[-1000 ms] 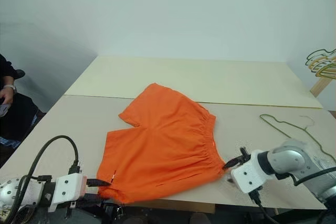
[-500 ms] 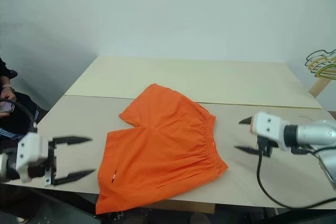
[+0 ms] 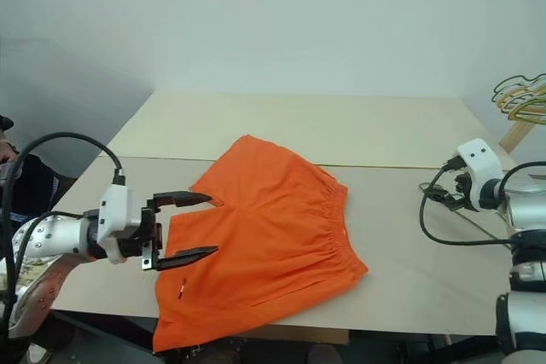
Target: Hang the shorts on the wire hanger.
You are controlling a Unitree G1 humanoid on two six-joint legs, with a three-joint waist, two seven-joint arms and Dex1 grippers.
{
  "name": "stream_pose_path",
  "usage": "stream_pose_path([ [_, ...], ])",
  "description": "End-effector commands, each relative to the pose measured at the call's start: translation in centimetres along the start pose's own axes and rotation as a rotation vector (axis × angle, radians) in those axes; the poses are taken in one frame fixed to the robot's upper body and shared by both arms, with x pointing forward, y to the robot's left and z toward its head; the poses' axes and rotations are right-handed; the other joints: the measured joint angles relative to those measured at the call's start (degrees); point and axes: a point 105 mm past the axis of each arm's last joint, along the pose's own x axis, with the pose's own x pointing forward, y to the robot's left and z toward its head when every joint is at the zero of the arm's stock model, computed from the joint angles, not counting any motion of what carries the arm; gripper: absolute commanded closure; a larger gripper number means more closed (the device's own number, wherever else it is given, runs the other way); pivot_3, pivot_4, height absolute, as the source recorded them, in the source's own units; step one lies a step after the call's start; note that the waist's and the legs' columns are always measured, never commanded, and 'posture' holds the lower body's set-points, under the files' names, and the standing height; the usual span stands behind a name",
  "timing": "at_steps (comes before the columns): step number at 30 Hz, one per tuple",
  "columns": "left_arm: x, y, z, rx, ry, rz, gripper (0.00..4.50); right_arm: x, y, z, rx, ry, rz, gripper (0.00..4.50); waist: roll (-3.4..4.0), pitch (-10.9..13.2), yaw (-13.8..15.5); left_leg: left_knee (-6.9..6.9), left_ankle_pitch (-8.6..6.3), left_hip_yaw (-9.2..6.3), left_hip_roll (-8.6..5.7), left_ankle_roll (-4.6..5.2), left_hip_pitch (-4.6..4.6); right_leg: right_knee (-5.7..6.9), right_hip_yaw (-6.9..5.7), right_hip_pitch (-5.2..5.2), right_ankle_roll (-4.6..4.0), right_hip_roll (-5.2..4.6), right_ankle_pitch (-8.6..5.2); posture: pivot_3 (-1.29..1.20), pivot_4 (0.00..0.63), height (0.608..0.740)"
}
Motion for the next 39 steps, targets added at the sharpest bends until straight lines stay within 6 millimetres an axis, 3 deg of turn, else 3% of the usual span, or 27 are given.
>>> stream_pose_path([
  [1,-0.4,0.3,1.3,0.032,-0.008,-0.021,0.02,0.3,-0.6,0.8,-0.021,-0.005,-0.033,0.02,0.01,0.0,-0.3,0.00,0.00,0.01,-0.01,0.00,0.01,0.01,0.02,0.00,0.00,-0.01,0.00,0.00,0.000,0.740],
  [6,-0.8,0.6,2.2,0.004,0.011,-0.017,0.02,0.2,-0.6,1.3,0.003,-0.011,-0.036,0.02,0.08,0.0,-0.8,0.01,0.00,-0.03,0.02,0.02,0.01,0.05,0.02,0.00,0.01,-0.02,0.00,0.01,0.000,0.740],
  [17,3.2,1.2,4.0,-0.003,-0.041,-0.114,0.02,0.1,-0.1,2.3,0.021,0.007,-0.029,0.02,0.22,0.6,-0.6,0.00,0.01,-0.11,-0.03,0.05,0.00,0.00,0.05,0.04,0.05,0.01,0.02,0.01,0.045,0.740],
  [21,3.7,1.5,4.1,0.000,-0.049,-0.118,0.02,-0.2,-0.3,3.0,0.049,0.016,-0.025,0.02,0.56,1.0,-1.0,0.01,0.01,-0.07,-0.06,0.05,-0.03,0.00,0.16,0.01,0.06,0.00,0.03,0.00,0.041,0.740],
  [28,3.5,0.9,3.7,-0.011,-0.037,-0.107,0.02,-0.1,-0.5,3.0,0.028,0.057,-0.014,0.02,0.54,1.1,-1.0,-0.01,0.01,-0.04,-0.06,0.06,-0.01,-0.03,0.20,0.00,0.06,0.05,0.03,0.02,0.047,0.740],
  [34,2.5,-0.5,3.4,-0.066,-0.030,-0.065,0.02,-1.2,-0.9,3.1,0.011,0.062,0.014,0.02,0.47,2.9,-0.7,-0.01,0.01,-0.05,0.02,0.07,0.00,0.00,0.26,-0.01,0.06,0.04,0.03,0.03,0.113,0.740],
  [35,2.3,-0.6,3.7,-0.077,-0.034,-0.055,0.02,-1.7,-1.0,3.3,0.005,0.060,0.022,0.02,0.52,3.3,-0.6,-0.02,0.02,-0.06,0.04,0.09,0.00,0.01,0.26,-0.02,0.06,0.03,0.03,0.03,0.150,0.740],
  [39,2.1,-0.5,4.0,-0.126,-0.048,-0.028,0.02,-3.9,-1.8,5.0,-0.015,0.028,0.014,0.02,0.50,6.9,0.2,-0.02,0.09,-0.08,0.05,0.18,-0.02,0.03,0.26,-0.07,0.07,-0.07,0.07,0.01,0.235,0.740],
])
